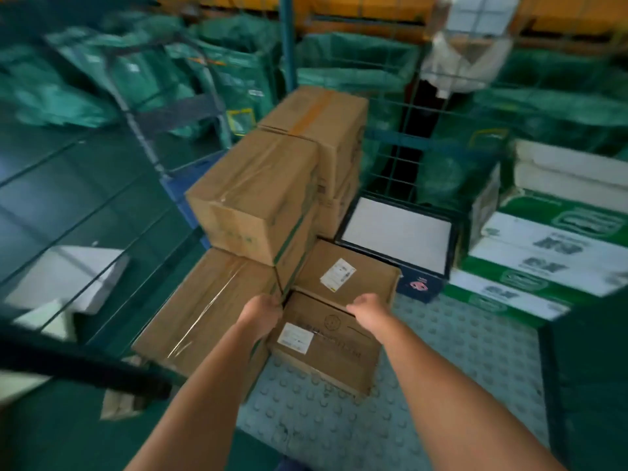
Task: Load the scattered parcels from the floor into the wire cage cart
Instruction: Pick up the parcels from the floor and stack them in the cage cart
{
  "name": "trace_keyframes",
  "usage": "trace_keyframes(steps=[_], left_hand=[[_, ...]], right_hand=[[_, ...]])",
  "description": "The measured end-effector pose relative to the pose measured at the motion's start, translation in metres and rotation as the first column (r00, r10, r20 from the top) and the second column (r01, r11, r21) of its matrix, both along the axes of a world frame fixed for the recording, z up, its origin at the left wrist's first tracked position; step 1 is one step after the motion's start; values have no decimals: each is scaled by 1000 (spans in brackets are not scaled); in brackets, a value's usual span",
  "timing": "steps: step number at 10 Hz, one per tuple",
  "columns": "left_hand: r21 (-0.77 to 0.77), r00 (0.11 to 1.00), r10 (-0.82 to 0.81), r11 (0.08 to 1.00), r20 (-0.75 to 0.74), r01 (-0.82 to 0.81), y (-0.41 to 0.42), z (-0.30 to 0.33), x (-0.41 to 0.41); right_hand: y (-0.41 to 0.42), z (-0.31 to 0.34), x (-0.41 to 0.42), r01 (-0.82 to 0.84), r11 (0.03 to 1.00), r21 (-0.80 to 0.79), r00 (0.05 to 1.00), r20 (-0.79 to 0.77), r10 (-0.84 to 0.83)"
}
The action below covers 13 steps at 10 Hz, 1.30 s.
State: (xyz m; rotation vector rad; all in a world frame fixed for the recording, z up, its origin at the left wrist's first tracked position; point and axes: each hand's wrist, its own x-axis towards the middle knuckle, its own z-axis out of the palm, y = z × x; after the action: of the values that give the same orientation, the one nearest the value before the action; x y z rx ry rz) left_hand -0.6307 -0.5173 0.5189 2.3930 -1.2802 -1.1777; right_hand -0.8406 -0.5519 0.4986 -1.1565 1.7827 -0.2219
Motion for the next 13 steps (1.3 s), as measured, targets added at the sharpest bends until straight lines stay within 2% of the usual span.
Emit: trace_keyframes(steps=[1,2,4,5,6,7,8,9,11,13], left_hand=[[-98,957,271,955,-104,-281,73,36,21],[-119,939,323,934,-121,-337,118,44,35],[-97,830,548,825,-102,-557,267,54,63],[-52,734,675,733,-71,-679,361,51,74],[-57,669,741,667,-64,-743,424,44,77],[-29,514,852,514,-96,-857,525,32,75],[-4,394,910,397,-129,-918,597,21,73],[52,225,967,232,-119,-971,708,5,65],[24,22,992,25,-127,-999,843,-11,68],[81,-45,991,-35,-129,-996,903,-36,93]], right_hand=[[14,23,11,-85,995,-46,992,92,89],[30,34,29,-157,984,-83,978,122,167],[109,52,103,-450,886,-109,877,135,462],[177,48,155,-640,759,-122,750,113,651],[226,43,186,-726,676,-126,671,86,737],[313,31,230,-856,512,-76,510,44,859],[373,24,253,-909,413,-46,413,21,911],[477,18,281,-955,296,-7,296,-6,955],[628,6,307,-996,76,38,76,-8,997],[689,-10,336,-994,-5,109,-12,-66,998]])
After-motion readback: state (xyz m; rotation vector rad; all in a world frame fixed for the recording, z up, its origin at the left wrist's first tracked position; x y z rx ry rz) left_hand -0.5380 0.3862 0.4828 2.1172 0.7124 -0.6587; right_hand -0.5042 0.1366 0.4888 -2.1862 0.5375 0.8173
